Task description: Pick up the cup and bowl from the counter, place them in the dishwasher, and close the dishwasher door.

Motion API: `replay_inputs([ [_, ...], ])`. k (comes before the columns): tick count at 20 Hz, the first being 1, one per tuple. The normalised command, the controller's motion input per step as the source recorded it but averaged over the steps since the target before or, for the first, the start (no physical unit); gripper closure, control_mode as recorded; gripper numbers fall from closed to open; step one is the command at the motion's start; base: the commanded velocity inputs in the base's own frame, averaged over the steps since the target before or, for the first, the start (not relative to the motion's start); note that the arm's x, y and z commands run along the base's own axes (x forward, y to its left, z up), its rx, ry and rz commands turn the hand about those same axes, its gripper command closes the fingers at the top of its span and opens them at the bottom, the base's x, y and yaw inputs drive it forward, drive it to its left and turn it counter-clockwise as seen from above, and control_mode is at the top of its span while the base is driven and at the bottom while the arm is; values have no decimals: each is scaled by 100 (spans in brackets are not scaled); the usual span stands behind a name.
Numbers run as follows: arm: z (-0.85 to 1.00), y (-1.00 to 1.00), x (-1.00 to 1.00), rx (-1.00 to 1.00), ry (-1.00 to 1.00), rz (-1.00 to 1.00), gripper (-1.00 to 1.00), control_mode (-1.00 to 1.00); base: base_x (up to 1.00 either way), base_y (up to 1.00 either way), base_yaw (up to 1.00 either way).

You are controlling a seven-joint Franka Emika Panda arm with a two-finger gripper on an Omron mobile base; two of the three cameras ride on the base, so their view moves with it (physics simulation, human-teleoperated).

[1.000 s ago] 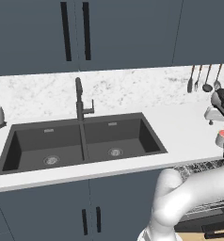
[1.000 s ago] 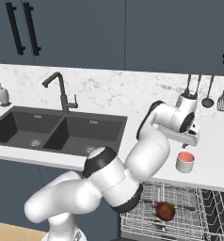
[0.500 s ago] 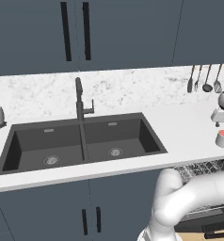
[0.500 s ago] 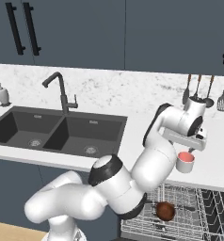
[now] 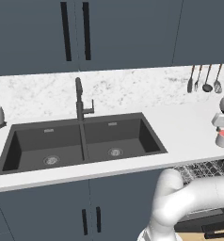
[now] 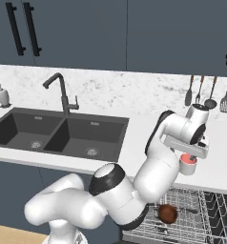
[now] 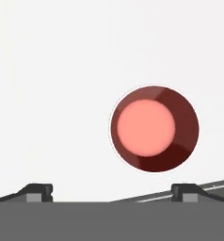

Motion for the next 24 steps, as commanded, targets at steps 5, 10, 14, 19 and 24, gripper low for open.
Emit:
replay_inputs([
  [5, -14, 0, 24, 0, -1, 0, -100, -100, 0, 0, 0],
  [10, -1, -4, 11, 0, 0, 0, -100, -100, 0, 0, 0],
  [14, -6, 0, 13, 0, 0, 0, -100, -100, 0, 0, 0],
  [19, -13, -10, 8, 0, 0, 0, -100, -100, 0, 0, 0],
  [24, 0, -22, 1, 0, 0, 0, -100, -100, 0, 0, 0],
])
